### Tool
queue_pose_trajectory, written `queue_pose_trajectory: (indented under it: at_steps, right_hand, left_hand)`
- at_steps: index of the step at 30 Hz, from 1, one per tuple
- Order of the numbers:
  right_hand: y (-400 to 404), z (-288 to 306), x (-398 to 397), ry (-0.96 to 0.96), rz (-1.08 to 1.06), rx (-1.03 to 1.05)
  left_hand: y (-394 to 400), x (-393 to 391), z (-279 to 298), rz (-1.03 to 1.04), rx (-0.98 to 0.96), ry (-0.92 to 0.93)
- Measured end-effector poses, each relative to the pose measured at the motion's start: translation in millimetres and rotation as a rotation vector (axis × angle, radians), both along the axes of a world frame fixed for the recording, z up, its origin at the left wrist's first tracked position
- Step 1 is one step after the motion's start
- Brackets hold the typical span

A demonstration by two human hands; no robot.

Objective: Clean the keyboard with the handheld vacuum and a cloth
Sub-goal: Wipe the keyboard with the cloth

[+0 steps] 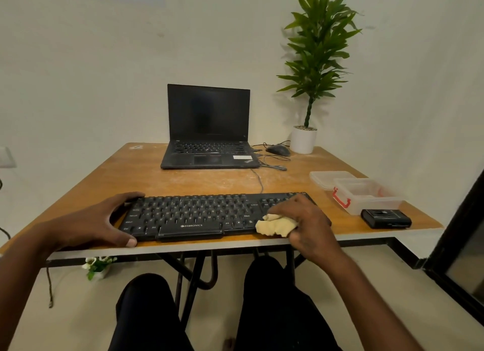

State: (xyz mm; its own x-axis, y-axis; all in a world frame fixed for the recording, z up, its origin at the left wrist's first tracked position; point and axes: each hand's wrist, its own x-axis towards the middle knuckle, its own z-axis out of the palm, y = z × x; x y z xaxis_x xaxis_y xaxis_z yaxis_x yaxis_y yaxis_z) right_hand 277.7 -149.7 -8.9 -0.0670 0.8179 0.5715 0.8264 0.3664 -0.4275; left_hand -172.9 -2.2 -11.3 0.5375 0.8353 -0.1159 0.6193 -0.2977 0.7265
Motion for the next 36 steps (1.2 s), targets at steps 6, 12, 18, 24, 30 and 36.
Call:
queue_pose_trajectory:
  at_steps: [6,12,18,24,30,36]
  right_hand:
    - [-14,7,49,0.056,-0.223,-0.025]
    - [-11,7,61,0.095,-0.348,0.009]
    - [35,21,64,0.066,-0.395,-0.075]
    - [73,36,67,0.067,-0.426,-0.184]
    - [64,34,60,0.042,-0.428,-0.185]
    - [39,38,8,-0.061,-0.189,-0.208]
  left_hand:
    - [3,-2,-5,-0.004,-0.015,-0.045]
    - [7,-5,-7,0.009,-0.02,-0.074]
    - [8,-6,-5,0.009,-0.052,-0.062]
    - [10,-7,-7,0.012,-0.024,-0.067]
    - [5,-4,-4,-0.007,-0.035,-0.034]
    - [4,-1,-3,-0.01,-0.024,-0.043]
